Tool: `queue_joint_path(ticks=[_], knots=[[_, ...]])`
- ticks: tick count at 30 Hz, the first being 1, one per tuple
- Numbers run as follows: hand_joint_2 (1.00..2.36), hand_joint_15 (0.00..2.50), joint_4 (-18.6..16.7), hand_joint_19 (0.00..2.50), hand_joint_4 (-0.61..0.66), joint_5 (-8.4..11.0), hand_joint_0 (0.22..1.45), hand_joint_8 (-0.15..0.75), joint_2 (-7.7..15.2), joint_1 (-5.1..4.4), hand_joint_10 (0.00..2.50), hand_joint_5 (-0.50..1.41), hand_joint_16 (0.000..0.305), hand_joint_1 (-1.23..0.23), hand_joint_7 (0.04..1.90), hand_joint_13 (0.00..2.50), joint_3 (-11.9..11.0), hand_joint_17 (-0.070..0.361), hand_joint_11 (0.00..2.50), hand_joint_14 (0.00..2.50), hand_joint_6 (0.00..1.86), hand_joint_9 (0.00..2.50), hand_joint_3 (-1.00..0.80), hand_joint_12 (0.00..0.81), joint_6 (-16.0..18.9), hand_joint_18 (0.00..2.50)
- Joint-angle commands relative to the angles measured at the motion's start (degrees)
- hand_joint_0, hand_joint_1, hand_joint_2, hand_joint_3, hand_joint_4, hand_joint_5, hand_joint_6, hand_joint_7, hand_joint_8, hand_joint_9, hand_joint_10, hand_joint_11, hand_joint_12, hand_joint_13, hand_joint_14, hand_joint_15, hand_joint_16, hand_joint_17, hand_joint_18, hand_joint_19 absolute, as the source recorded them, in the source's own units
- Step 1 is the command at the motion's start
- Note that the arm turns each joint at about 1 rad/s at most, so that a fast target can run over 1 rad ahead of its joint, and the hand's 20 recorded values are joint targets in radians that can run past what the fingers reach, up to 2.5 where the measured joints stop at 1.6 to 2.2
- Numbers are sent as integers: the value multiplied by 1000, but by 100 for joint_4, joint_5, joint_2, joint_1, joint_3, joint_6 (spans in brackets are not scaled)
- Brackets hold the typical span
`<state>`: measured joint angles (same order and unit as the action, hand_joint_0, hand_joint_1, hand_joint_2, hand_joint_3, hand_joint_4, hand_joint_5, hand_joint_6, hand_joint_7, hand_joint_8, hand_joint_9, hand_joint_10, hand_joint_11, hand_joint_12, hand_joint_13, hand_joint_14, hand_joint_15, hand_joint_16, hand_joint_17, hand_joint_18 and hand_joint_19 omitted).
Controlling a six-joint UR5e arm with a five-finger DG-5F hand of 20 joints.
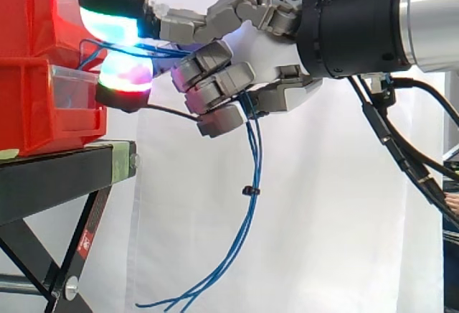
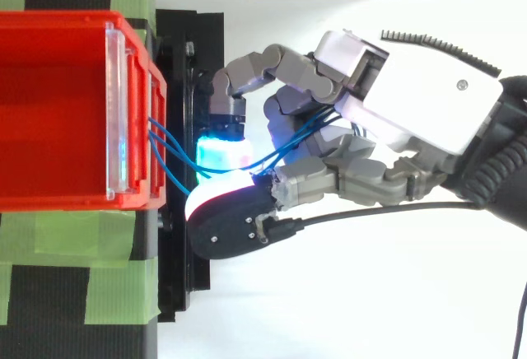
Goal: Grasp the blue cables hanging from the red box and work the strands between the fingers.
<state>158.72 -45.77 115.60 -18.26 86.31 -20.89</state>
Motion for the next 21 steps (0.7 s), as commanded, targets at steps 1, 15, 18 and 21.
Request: queue_joint_path(ticks=[1,15,18,21], knots=[[1013,1295,256,1652,246,-47,870,350,7,7,2500,-19,63,-649,1185,1023,-36,142,1993,2500,985,908,-609,431,-2,1391],[1010,1295,264,1652,248,-99,810,350,7,25,2500,-22,63,-583,1161,1023,-106,142,1993,2500,960,908,-747,431,-11,1391],[1008,1295,264,1652,248,-99,798,350,7,60,2500,-15,63,-572,1158,1023,-185,142,1993,2500,923,908,-797,431,-99,1391],[1007,1295,238,1652,257,-99,791,350,-2,68,2500,-10,63,-571,1157,1023,-194,142,1993,2500,906,908,-809,431,-205,1391]])
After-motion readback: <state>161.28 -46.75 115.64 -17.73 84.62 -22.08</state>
